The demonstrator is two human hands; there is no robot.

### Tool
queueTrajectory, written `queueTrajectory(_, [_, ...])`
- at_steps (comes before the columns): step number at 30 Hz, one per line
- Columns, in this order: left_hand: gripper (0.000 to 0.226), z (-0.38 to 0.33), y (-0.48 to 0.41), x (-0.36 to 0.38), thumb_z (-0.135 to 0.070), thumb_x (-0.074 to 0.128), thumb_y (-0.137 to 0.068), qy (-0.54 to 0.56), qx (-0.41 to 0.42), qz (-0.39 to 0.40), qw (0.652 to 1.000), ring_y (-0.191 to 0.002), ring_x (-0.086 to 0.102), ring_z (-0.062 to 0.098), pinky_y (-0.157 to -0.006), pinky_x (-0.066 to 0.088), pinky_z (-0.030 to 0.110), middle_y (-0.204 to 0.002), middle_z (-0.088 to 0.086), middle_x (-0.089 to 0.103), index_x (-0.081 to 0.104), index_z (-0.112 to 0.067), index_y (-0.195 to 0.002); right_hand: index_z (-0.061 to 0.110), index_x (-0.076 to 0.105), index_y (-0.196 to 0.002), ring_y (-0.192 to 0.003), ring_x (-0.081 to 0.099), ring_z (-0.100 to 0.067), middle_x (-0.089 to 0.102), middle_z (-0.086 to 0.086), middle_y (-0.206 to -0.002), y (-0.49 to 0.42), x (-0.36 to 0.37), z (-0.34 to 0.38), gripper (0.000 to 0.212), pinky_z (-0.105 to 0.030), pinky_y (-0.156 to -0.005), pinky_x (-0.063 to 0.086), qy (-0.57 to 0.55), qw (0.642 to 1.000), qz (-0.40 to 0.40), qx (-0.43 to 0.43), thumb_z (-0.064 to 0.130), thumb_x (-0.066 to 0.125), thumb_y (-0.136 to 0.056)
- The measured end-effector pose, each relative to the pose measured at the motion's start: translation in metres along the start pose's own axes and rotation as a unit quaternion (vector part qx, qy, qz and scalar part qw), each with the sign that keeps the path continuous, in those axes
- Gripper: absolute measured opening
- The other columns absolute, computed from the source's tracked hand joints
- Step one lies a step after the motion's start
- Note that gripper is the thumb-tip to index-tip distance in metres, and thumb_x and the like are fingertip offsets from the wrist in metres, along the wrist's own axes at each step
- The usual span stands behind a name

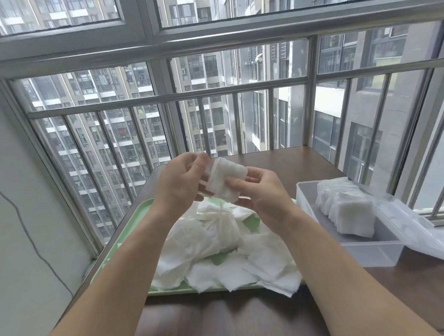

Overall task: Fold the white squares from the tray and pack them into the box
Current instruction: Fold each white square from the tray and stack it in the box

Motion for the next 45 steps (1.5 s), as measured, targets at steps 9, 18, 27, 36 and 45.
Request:
queueTrajectory(9, [0.006,0.016,-0.016,-0.007,-0.019,0.064,-0.095,-0.14,0.023,0.005,0.99,-0.066,0.071,0.015,-0.058,0.055,0.032,-0.078,-0.003,0.074,0.063,-0.024,-0.099,0.0,0.066,-0.1,-0.082,0.064,-0.022,0.066,-0.01,-0.088,-0.005,-0.003,-0.001,0.018,-0.041,-0.076,0.058,0.051,0.992,-0.118,-0.013,0.007,0.067,-0.083])
queueTrajectory(18, [0.034,0.028,-0.016,-0.005,-0.037,0.079,-0.083,-0.336,-0.013,0.315,0.888,-0.104,0.06,0.006,-0.087,0.046,0.026,-0.113,-0.017,0.065,0.069,-0.03,-0.115,-0.005,0.064,-0.099,-0.078,0.059,-0.021,0.063,-0.01,-0.084,-0.006,-0.006,0.001,0.02,-0.053,-0.085,0.056,0.066,0.981,-0.182,-0.022,0.01,0.064,-0.085])
queueTrajectory(27, [0.007,0.03,-0.017,-0.015,-0.017,0.072,-0.09,-0.206,0.025,0.107,0.972,-0.083,0.069,0.014,-0.079,0.057,0.032,-0.088,0.001,0.075,0.076,-0.014,-0.095,0.004,0.062,-0.091,-0.078,0.058,-0.021,0.061,-0.007,-0.084,-0.007,-0.008,-0.002,0.009,-0.045,-0.083,0.059,0.063,0.982,-0.177,-0.001,0.004,0.06,-0.083])
queueTrajectory(36, [0.021,0.001,0.013,-0.004,0.007,0.068,-0.087,0.207,-0.114,0.112,0.965,-0.071,0.072,0.029,-0.054,0.058,0.025,-0.09,0.013,0.074,0.065,-0.005,-0.104,0.005,0.066,-0.106,-0.094,0.073,-0.028,0.072,-0.016,-0.103,-0.004,-0.004,-0.004,0.025,-0.034,-0.08,0.062,0.031,0.995,-0.099,-0.001,0.005,0.076,-0.083])
queueTrajectory(45, [0.02,0.0,0.016,-0.001,-0.009,0.076,-0.086,0.09,-0.081,0.072,0.99,-0.069,0.074,0.024,-0.058,0.058,0.028,-0.087,0.013,0.076,0.066,-0.004,-0.103,0.0,0.067,-0.106,-0.085,0.075,-0.029,0.075,-0.019,-0.099,0.002,0.001,-0.002,0.027,-0.032,-0.07,0.06,0.019,0.999,-0.043,-0.01,0.013,0.079,-0.084])
Point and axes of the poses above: each hand's wrist, its own y-axis away from the middle knuckle, its own x-axis out of the palm, z = x × y, the point moved 1 cm from there along -y, towards the middle knuckle
